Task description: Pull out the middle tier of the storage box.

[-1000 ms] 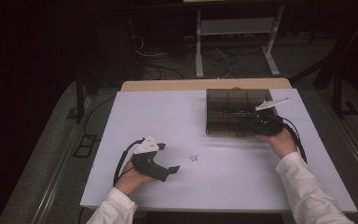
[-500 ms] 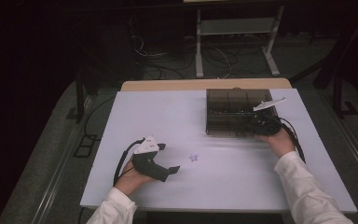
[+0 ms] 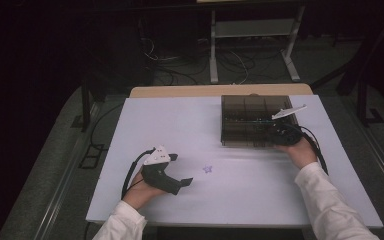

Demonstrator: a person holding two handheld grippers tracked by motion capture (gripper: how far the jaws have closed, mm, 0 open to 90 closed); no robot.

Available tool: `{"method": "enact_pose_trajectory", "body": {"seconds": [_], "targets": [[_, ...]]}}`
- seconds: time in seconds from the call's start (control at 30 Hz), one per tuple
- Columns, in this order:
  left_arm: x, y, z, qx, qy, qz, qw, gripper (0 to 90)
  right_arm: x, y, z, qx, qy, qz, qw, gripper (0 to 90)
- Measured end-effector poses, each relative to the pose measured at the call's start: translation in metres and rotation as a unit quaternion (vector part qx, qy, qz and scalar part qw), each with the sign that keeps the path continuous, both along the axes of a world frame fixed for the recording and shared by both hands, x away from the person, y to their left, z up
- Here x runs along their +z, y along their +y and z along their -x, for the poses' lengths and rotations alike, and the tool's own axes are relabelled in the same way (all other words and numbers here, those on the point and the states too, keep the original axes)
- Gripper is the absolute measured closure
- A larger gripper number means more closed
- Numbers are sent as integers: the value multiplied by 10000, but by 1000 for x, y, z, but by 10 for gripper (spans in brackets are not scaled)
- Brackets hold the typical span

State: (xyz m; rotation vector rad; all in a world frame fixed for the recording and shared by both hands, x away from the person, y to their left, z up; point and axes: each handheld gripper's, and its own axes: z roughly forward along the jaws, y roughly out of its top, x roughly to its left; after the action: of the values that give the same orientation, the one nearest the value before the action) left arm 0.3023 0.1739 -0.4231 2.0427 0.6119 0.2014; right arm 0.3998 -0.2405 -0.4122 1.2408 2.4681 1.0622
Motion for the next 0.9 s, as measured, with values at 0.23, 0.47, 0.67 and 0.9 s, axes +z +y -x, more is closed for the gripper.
{"method": "enact_pose_trajectory", "body": {"seconds": [0.23, 0.47, 0.67, 0.9], "targets": [[0, 0, 0, -2, -2, -4, 10000, 0, 1, 0, 3, 10, 33, 12, 10000, 894], [0, 0, 0, 4, -4, -10, 10000, 0, 1, -1, 4, 44, 52, 21, 10000, 894], [0, 0, 0, -4, -14, -2, 10000, 0, 1, 0, 7, 58, 73, 21, 10000, 894], [1, 0, 0, 1, -6, 6, 10000, 0, 1, 0, 9, 75, 83, 17, 9999, 894]]}}
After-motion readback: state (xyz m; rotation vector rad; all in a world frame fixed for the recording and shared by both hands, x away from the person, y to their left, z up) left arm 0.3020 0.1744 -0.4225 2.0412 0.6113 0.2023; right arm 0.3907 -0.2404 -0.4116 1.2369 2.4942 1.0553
